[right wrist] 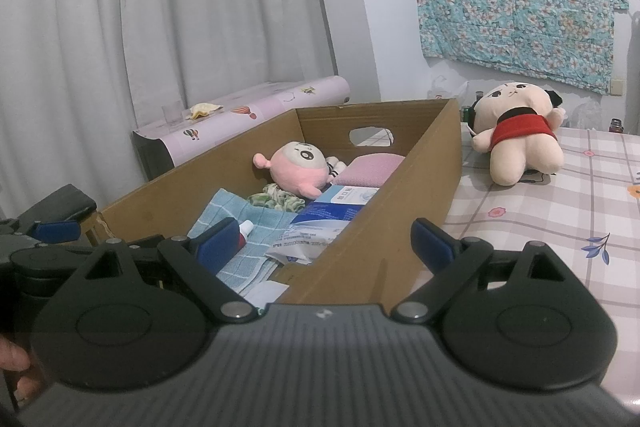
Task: Organize soft objects
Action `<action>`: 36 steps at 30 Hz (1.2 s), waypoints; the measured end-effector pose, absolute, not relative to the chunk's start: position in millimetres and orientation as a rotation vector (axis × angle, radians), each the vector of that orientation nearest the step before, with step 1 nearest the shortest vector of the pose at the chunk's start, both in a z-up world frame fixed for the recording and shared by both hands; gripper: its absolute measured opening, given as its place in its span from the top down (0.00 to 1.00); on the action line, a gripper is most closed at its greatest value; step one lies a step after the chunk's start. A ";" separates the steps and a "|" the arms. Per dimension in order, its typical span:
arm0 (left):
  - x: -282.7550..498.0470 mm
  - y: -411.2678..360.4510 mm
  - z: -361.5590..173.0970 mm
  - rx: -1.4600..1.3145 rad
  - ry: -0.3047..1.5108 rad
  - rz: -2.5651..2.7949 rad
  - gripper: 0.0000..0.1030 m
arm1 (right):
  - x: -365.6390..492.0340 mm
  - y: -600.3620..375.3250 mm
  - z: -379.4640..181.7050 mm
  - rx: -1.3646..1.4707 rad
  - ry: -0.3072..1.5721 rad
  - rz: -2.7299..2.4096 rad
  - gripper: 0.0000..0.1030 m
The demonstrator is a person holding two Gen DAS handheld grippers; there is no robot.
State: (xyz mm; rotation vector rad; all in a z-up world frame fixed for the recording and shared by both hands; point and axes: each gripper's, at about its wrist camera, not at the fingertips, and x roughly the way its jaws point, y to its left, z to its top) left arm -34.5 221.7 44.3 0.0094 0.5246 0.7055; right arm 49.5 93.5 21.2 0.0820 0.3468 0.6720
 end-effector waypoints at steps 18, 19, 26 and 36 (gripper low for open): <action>-36.4 223.9 45.5 0.001 0.527 0.712 0.00 | 50.1 90.7 19.7 0.078 0.347 0.678 0.10; -36.5 224.1 45.5 0.000 0.528 0.713 0.00 | 49.6 90.1 19.7 0.078 0.346 0.678 0.10; -36.2 223.2 45.3 0.004 0.528 0.714 0.00 | 49.4 89.8 19.7 0.077 0.347 0.678 0.10; -36.8 221.5 45.1 0.021 0.525 0.723 0.00 | 49.4 89.3 19.8 0.076 0.347 0.679 0.09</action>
